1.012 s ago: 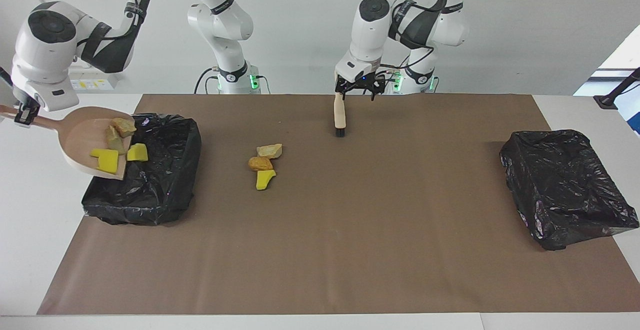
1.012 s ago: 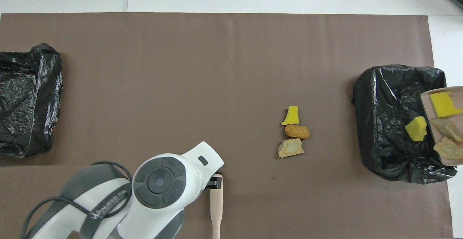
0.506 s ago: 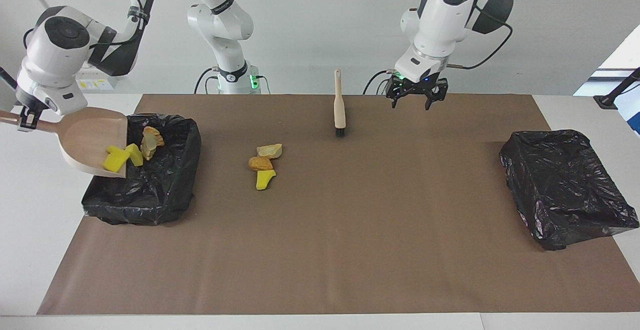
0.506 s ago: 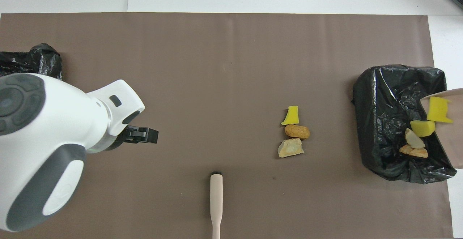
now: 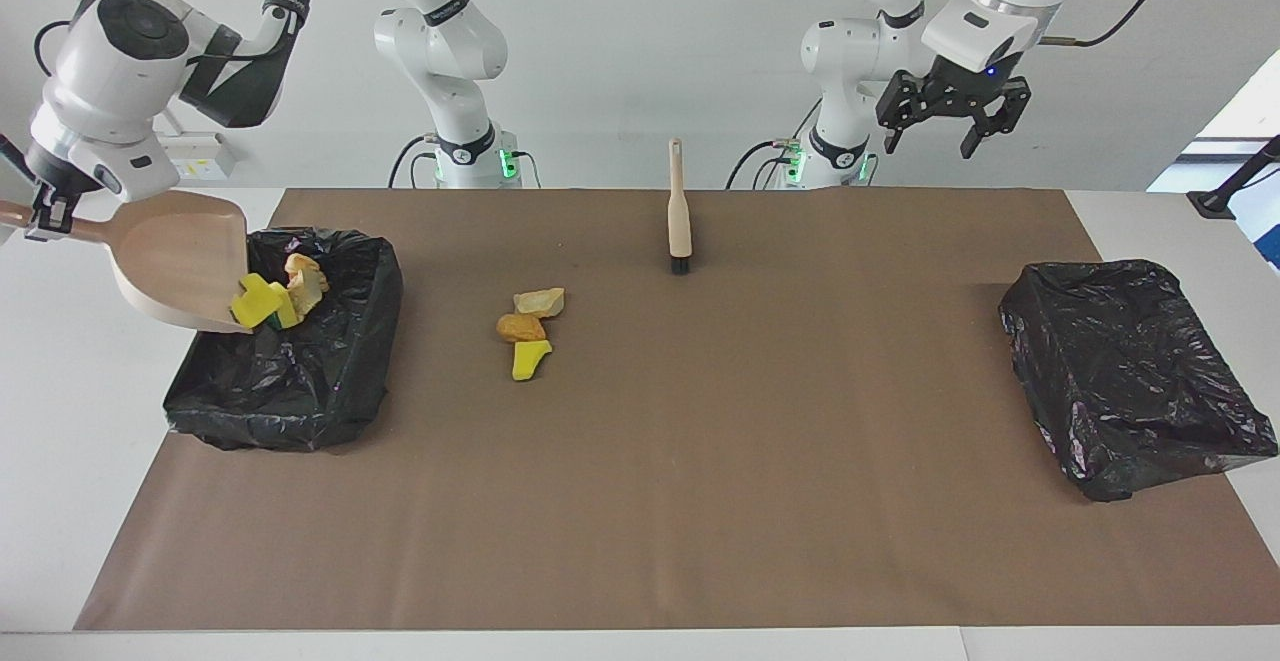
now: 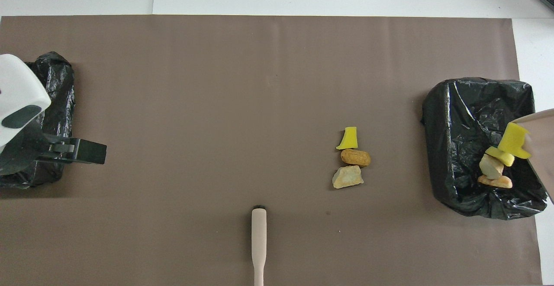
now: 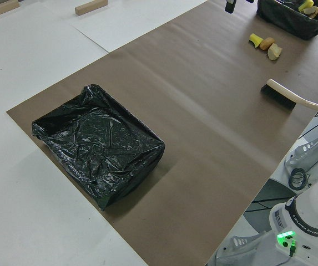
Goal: Sweep and dump trash in bin
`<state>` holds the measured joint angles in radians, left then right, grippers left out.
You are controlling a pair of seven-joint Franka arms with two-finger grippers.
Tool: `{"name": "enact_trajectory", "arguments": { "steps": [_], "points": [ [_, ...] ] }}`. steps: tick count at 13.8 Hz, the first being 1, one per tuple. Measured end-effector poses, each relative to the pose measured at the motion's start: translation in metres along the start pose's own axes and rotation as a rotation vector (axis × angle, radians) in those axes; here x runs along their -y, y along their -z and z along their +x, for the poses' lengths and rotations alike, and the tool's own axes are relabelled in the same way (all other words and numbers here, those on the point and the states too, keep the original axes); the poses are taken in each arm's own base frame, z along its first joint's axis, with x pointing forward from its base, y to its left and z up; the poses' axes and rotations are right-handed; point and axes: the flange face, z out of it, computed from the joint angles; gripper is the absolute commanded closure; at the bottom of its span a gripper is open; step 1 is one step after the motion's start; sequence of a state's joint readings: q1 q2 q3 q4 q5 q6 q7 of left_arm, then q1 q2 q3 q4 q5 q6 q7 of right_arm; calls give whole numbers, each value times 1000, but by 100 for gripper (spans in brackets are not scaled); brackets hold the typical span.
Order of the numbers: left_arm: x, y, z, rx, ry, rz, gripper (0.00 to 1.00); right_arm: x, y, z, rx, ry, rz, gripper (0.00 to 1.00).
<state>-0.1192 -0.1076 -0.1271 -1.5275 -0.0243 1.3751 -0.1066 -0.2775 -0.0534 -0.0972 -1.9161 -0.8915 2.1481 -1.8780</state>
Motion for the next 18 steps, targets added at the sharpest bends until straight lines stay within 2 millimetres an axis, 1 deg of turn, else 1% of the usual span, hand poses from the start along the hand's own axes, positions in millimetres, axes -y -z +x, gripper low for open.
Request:
{"name": "enact_trajectory", "arguments": {
  "steps": [2, 4, 6, 8, 9, 10, 12, 13, 15, 16, 18],
  "points": [
    [3, 5, 8, 14, 4, -4, 0, 1, 0, 0, 0, 3, 2, 100],
    [8, 3, 21, 23, 11, -9, 0, 7, 1, -4, 1, 8, 13, 100],
    [11, 2, 25, 27, 15, -10, 0, 22, 10, -15, 4, 0, 38, 100],
    [15, 6, 24, 20, 18, -11, 0, 42, 23, -23, -4, -24, 94, 100],
    [17, 7, 22, 21, 18, -11, 0, 52, 26, -26, -16, -40, 120, 100],
    [18, 7, 21, 22, 21, -11, 0, 60, 25, -29, -35, -62, 133, 100],
    [28, 5, 21, 27, 29, -11, 0, 75, 17, -33, -103, -117, 150, 100],
    [36, 4, 22, 29, 27, -12, 0, 81, 14, -31, -138, -139, 179, 100],
    [49, 3, 22, 30, 5, -15, 0, 90, 17, -25, -181, -192, 257, 100],
    [54, 4, 22, 28, -5, -16, 0, 90, 22, -22, -191, -222, 283, 100],
    [60, 4, 23, 18, -14, -17, 0, 82, 40, -12, -219, -320, 315, 100]
  ]
}}
